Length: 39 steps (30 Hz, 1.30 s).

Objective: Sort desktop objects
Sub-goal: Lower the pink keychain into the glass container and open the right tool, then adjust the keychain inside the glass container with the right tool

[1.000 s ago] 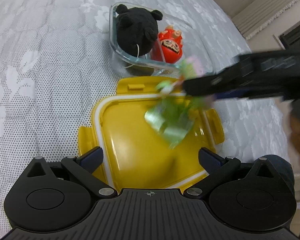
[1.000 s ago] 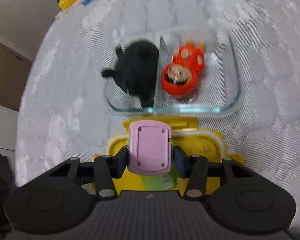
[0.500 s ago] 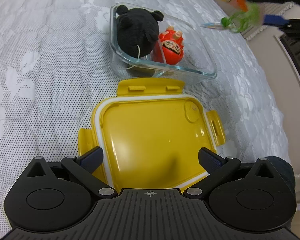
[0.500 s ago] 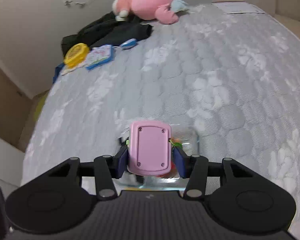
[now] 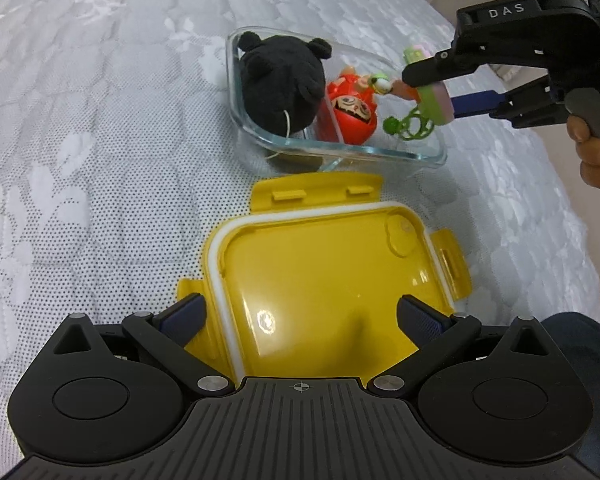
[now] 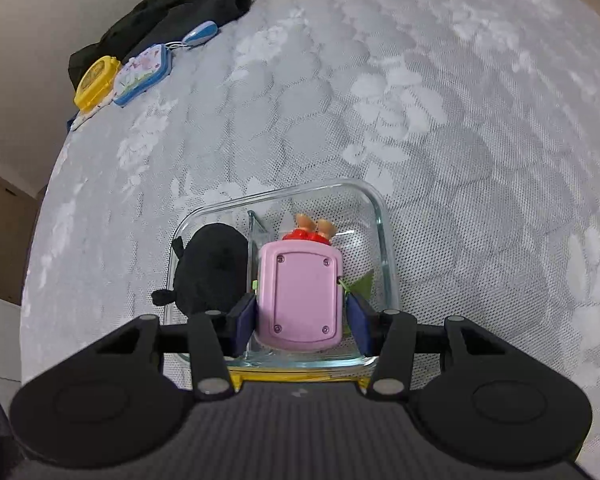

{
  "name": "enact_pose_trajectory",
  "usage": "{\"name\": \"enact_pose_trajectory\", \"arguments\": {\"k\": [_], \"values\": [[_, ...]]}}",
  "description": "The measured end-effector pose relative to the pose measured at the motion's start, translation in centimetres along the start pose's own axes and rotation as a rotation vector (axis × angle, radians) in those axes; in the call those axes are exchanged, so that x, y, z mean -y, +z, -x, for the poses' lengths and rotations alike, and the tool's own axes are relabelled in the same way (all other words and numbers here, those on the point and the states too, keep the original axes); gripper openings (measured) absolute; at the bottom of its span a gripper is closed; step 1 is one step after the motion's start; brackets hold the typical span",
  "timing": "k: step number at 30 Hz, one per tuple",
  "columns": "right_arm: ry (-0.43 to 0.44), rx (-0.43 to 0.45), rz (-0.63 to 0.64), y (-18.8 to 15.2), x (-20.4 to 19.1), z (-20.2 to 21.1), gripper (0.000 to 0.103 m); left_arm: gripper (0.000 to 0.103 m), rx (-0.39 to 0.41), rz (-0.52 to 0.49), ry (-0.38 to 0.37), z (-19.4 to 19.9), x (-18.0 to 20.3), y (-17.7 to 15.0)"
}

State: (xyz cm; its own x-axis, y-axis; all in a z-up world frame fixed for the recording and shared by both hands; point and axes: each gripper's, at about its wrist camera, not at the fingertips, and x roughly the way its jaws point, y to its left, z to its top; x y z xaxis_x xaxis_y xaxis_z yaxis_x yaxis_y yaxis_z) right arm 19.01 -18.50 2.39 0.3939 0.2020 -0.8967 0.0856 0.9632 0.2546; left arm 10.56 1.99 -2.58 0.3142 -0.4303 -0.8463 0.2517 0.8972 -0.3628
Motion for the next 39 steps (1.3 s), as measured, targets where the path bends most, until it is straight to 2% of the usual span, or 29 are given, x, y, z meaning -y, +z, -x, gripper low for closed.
{"name": "enact_pose_trajectory", "arguments": {"k": [11, 17, 25, 28, 32, 35, 37, 39], "values": [[-0.105, -0.003, 0.021, 0.2, -0.4, -0.5, 0.053, 0.103, -0.001, 0.000, -0.002, 0.0, -0.1, 0.0], [-0.070, 0.061, -0.041, 1.6, -0.2, 0.4, 0.053, 0.103, 0.000, 0.012, -0.009, 0.0, -0.2, 0.0], [-0.099, 0.079, 0.071, 1.3, -1.6, 0.4, 0.053, 0.103, 0.001, 0.015, -0.011, -0.1, -0.3, 0.0], [-0.078, 0.036, 0.070, 1.2, -1.8, -1.1, 0.052, 0.103, 0.002, 0.020, -0.014, -0.1, -0.4, 0.1], [-0.119, 0.037, 0.119, 0.8, -2.7, -3.2, 0.052, 0.103, 0.004, 0.026, -0.017, -0.2, -0.5, 0.2], [-0.088, 0.049, 0.042, 1.1, -2.1, -4.5, 0.052, 0.103, 0.007, 0.029, -0.018, -0.3, -0.6, 0.3], [-0.026, -0.029, -0.076, 1.2, -1.0, -6.1, 0.052, 0.103, 0.008, 0.031, -0.020, -0.3, -0.7, 0.3], [-0.011, -0.064, -0.132, 1.0, -0.5, -6.9, 0.051, 0.103, 0.009, 0.038, -0.026, -0.3, -0.9, 0.4]]}}
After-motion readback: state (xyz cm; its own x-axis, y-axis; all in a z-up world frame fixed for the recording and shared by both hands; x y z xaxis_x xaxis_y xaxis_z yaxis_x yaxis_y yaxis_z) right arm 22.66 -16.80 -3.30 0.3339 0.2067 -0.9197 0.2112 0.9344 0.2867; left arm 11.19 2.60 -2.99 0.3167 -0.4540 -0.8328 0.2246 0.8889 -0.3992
